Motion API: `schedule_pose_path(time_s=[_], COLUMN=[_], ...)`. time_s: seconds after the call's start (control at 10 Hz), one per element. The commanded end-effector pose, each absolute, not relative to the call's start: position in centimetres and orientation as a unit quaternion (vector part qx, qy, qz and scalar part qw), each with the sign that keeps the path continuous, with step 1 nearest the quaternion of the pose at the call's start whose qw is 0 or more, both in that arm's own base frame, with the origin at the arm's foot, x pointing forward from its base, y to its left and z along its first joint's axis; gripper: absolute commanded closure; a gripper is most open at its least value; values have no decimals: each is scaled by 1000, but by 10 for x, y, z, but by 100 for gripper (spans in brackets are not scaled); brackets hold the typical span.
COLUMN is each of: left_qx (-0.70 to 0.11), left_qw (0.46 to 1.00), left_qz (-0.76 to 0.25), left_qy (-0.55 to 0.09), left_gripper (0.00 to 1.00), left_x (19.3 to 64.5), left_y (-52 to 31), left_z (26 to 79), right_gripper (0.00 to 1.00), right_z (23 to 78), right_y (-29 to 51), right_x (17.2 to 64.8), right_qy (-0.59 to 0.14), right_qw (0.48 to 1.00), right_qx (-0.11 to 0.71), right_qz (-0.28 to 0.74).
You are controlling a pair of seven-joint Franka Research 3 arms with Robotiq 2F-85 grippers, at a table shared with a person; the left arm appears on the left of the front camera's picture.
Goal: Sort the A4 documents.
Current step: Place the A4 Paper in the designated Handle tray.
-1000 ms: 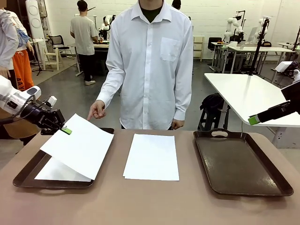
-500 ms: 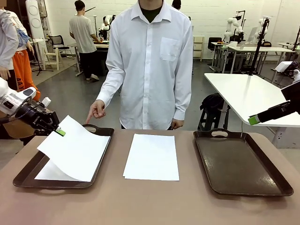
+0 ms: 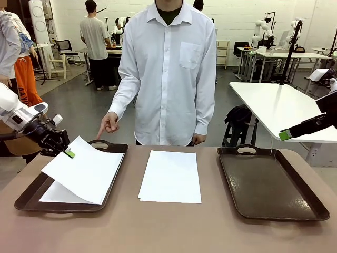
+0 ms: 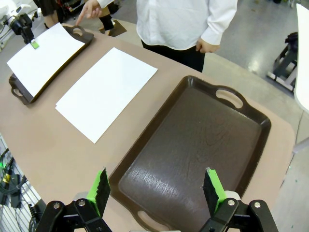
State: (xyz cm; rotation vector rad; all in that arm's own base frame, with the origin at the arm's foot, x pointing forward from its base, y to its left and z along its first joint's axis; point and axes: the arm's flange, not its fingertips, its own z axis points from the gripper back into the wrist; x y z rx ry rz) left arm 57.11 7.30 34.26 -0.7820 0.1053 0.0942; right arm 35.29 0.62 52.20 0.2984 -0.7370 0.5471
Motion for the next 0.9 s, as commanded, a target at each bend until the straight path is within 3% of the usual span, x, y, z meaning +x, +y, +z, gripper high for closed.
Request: schedule_pose_path(time_s=[0.0,0.1,0.8], left_qx=[-359,-350,-316], left_qw=[928,931,945], left_qz=[64,71,59], left_qy=[72,76,58], left_gripper=[99,99,29], left_x=[577,577,573], left_y=[74,74,78], left_z=[349,348,350], right_gripper=[0,0,0], right_z=[520,520,520], right_y=[7,7,7], right_x=[354,354,354], right_qy=[-353,-353,-353], right_qw=[885,885,885], right_qx=[150,150,150], right_qz=[264,264,264])
